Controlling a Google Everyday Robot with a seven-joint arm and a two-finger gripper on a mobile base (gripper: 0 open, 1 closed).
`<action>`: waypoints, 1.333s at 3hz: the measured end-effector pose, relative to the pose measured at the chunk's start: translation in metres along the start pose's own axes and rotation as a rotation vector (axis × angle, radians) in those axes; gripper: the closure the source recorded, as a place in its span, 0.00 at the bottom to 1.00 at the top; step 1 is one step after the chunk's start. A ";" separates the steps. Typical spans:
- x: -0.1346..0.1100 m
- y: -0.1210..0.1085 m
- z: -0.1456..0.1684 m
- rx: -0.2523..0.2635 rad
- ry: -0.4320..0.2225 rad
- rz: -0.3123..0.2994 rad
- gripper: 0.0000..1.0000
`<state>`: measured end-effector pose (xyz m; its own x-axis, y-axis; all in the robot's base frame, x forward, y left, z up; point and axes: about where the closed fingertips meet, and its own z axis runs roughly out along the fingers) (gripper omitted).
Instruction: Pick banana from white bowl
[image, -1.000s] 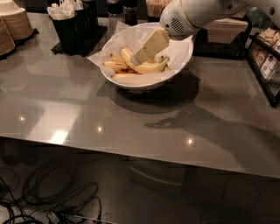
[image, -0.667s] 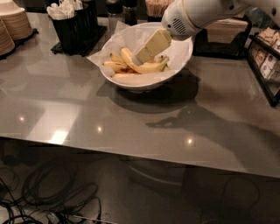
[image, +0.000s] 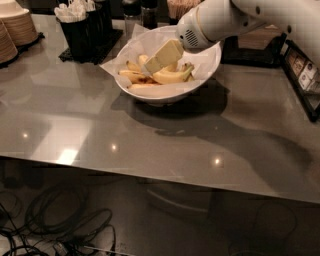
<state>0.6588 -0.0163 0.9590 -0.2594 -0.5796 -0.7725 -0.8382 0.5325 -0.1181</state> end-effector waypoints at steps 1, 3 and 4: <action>-0.010 -0.010 0.038 0.000 -0.006 0.005 0.00; -0.008 -0.010 0.045 0.005 -0.010 0.027 0.12; -0.003 -0.015 0.056 0.010 0.000 0.049 0.05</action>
Offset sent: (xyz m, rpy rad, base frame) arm 0.0265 0.0214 -0.0133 0.0076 0.0004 -0.0032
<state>0.6986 0.0121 0.9277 -0.3001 -0.5524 -0.7777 -0.8197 0.5663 -0.0859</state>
